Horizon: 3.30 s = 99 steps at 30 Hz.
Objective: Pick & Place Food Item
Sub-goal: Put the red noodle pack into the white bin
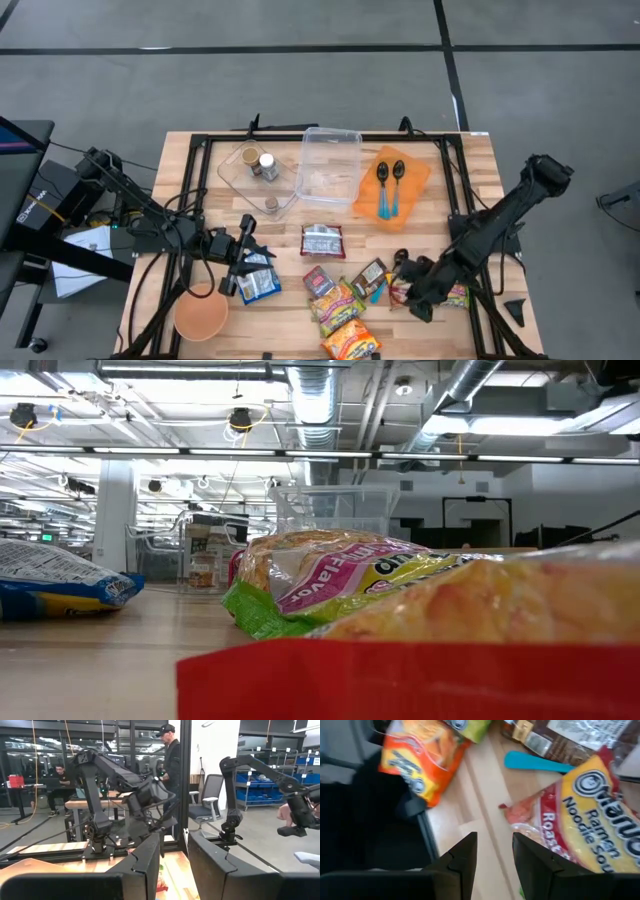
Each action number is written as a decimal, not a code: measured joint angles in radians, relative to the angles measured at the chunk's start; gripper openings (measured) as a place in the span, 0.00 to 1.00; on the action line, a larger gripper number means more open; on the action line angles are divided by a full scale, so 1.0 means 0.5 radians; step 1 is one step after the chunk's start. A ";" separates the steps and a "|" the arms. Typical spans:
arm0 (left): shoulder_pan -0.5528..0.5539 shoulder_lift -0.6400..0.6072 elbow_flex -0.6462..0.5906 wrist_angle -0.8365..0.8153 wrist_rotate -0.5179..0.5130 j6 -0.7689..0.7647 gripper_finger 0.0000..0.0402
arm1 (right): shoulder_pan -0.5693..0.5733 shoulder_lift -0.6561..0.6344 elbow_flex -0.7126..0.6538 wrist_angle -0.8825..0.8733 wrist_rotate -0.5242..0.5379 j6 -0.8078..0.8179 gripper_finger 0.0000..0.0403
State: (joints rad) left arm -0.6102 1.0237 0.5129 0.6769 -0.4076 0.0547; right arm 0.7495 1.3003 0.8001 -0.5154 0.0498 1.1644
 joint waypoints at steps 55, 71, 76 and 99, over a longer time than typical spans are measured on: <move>-0.001 0.000 0.000 -0.008 0.004 0.000 0.24 | 0.060 1.093 0.980 -1.337 0.232 -0.811 0.00; 0.000 0.000 0.000 -0.008 0.004 0.000 0.24 | 0.106 1.092 1.986 -1.999 1.089 -0.764 0.00; 0.000 0.000 0.000 -0.008 0.004 0.000 0.24 | 0.002 1.092 2.230 -2.114 1.440 -0.891 0.00; 0.000 0.000 0.000 -0.008 0.002 0.000 0.24 | -1.459 1.096 2.672 -1.406 1.287 -2.302 0.00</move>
State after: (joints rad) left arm -0.6102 1.0237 0.5129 0.6727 -0.4065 0.0547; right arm 0.0202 1.8485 2.1363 -1.2182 0.6935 0.0135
